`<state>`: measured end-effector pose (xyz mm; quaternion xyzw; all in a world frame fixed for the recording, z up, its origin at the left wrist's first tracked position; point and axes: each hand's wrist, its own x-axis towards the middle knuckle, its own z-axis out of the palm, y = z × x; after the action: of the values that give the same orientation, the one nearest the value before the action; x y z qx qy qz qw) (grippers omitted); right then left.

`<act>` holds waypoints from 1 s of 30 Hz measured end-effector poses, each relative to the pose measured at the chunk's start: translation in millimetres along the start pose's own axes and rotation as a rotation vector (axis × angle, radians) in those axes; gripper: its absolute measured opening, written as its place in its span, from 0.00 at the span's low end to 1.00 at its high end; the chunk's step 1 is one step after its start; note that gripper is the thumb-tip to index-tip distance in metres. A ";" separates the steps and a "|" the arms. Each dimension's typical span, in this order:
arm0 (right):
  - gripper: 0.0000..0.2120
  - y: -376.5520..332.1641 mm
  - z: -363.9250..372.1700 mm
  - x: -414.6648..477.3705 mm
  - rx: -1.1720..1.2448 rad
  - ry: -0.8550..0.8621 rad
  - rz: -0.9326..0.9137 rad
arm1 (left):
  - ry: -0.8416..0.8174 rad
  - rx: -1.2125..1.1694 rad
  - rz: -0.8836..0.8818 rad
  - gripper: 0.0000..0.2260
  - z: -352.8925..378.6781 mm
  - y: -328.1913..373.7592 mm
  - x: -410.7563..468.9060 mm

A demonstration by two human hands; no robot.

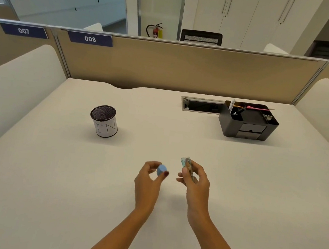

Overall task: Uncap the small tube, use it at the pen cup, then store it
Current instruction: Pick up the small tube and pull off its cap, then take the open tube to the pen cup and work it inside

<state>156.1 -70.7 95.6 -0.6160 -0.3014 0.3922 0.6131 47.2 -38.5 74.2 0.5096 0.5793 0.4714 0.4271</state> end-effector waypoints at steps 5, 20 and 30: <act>0.13 2.9 -9.2 4.2 0.010 0.049 0.028 | -0.098 0.344 0.133 0.14 -8.9 -31.5 -4.3; 0.13 4.9 -9.2 4.0 0.024 0.021 0.093 | -0.138 0.451 0.282 0.19 -14.3 -58.7 -0.4; 0.11 1.0 -0.9 12.2 0.043 -0.139 0.069 | -0.224 0.495 0.319 0.23 -21.4 -73.4 -0.3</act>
<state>163.0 -60.7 93.2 -0.5839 -0.3131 0.4613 0.5901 12.6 -43.8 6.3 0.7313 0.5387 0.3180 0.2717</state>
